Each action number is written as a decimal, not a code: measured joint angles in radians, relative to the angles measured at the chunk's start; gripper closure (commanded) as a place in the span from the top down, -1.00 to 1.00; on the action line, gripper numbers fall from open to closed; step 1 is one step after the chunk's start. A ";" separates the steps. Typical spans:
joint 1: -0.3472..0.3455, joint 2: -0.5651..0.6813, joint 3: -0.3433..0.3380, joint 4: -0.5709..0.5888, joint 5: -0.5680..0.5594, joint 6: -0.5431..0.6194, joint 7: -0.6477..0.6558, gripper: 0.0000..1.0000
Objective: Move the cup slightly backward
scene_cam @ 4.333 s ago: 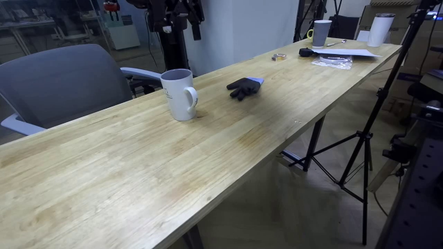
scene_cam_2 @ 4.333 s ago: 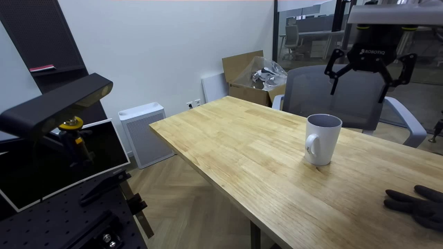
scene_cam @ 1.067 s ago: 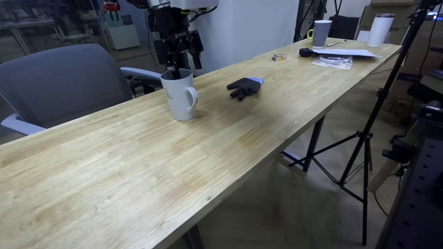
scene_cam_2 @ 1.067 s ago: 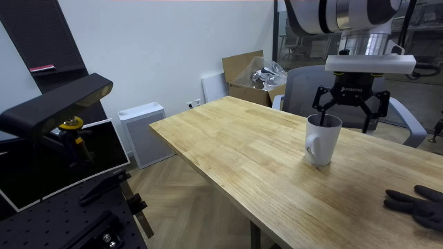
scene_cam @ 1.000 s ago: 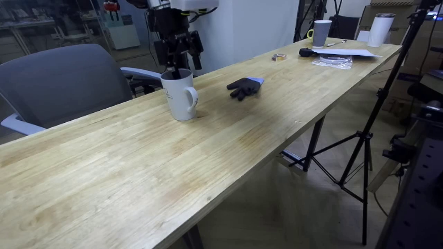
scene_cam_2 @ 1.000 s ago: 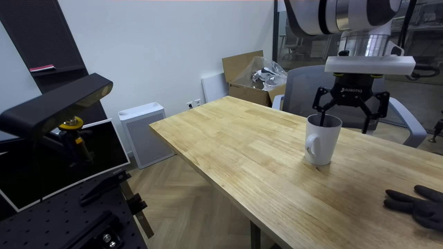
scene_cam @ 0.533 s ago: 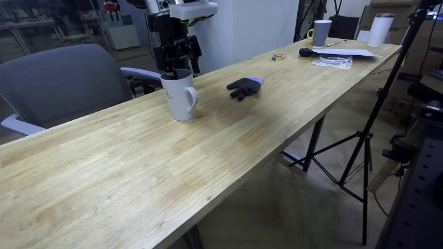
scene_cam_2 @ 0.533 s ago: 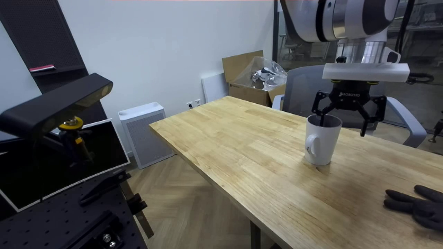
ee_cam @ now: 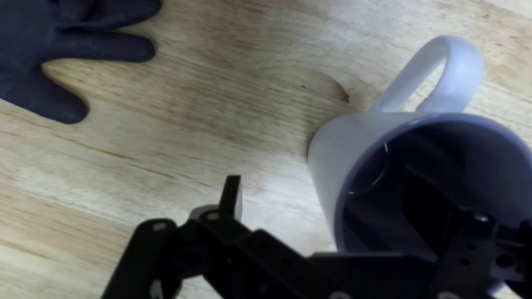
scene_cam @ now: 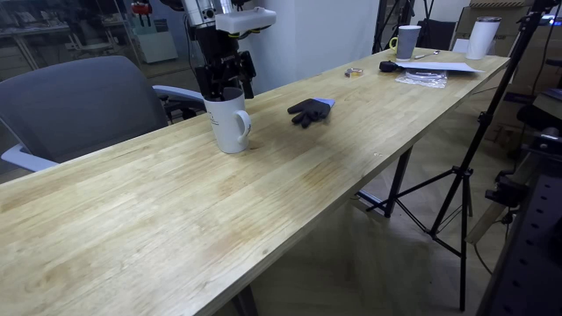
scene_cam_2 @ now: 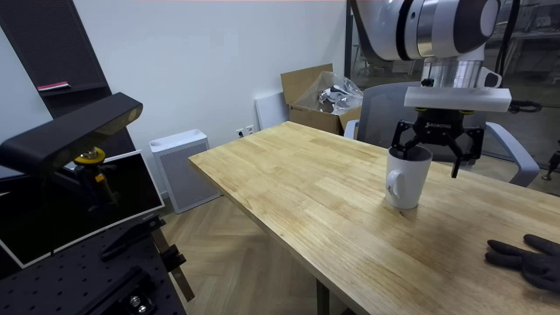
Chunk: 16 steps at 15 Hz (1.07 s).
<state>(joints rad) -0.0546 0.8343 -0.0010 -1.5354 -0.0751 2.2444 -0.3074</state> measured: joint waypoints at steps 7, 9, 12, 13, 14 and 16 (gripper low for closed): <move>0.003 0.004 0.000 0.000 0.000 0.000 0.011 -0.62; 0.003 0.004 -0.001 0.000 0.000 0.000 0.013 -0.90; 0.001 0.004 -0.004 0.002 0.000 -0.001 0.017 -1.00; 0.000 0.004 -0.004 0.003 0.002 -0.001 0.019 -0.96; 0.000 0.004 -0.005 0.003 0.002 -0.002 0.020 -0.95; -0.003 0.004 -0.005 0.004 0.002 -0.003 0.026 -0.95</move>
<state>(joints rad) -0.0577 0.8385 -0.0057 -1.5318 -0.0727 2.2418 -0.2818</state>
